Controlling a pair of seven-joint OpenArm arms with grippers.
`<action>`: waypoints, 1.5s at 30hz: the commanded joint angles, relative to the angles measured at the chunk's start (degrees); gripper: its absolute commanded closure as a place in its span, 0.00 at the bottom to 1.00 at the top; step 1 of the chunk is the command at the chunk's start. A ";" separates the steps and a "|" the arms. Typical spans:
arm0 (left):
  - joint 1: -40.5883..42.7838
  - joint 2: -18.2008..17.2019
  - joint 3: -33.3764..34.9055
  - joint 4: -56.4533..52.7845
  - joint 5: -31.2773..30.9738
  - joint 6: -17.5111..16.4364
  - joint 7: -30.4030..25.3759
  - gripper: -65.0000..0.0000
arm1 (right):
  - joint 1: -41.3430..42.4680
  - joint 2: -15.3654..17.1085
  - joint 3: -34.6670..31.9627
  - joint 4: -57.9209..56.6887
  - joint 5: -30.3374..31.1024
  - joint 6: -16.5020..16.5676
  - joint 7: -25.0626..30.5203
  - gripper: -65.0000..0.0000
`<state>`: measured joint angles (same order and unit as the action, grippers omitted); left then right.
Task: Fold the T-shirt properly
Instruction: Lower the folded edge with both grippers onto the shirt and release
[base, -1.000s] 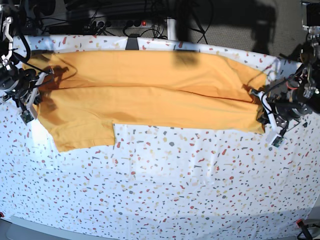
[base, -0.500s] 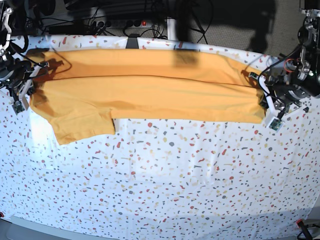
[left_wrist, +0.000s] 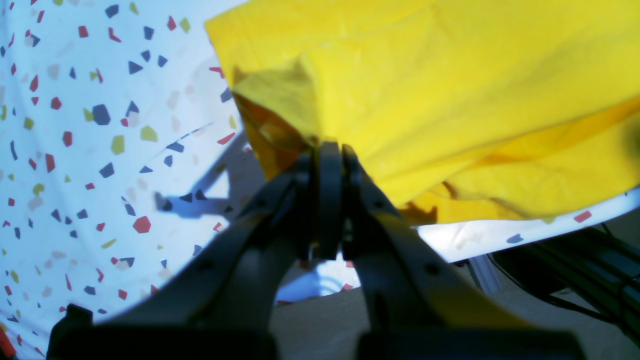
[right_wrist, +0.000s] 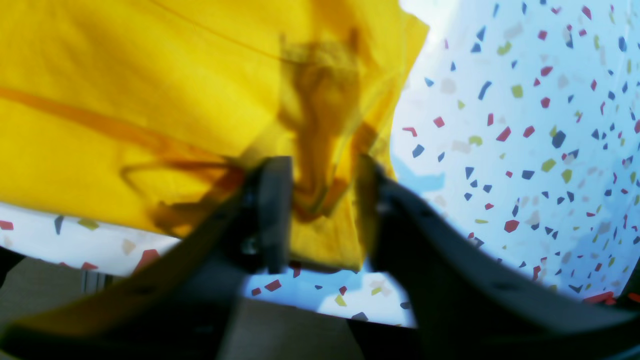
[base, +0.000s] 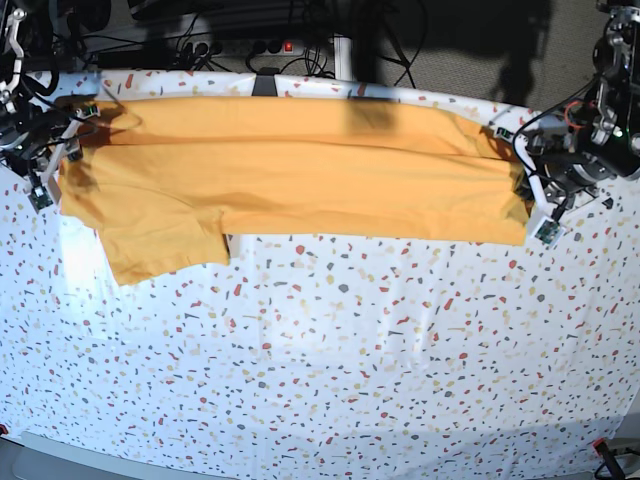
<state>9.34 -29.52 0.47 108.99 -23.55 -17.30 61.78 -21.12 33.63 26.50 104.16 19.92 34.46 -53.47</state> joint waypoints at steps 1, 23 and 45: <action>-0.61 -0.83 -0.48 1.03 0.13 0.20 -0.02 0.78 | 0.26 1.14 0.59 1.01 0.22 0.24 0.52 0.51; -0.96 4.81 -0.42 1.05 9.99 13.05 -9.88 0.50 | 24.15 -0.17 0.46 -11.61 7.80 -2.08 13.09 0.47; -0.94 9.81 -0.37 1.05 9.40 10.86 -10.21 0.50 | 50.75 -4.98 -20.20 -66.10 -7.32 1.95 19.87 0.70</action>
<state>9.04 -19.20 0.40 108.99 -14.17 -6.39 52.66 29.28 28.16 6.33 38.09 13.13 36.27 -31.90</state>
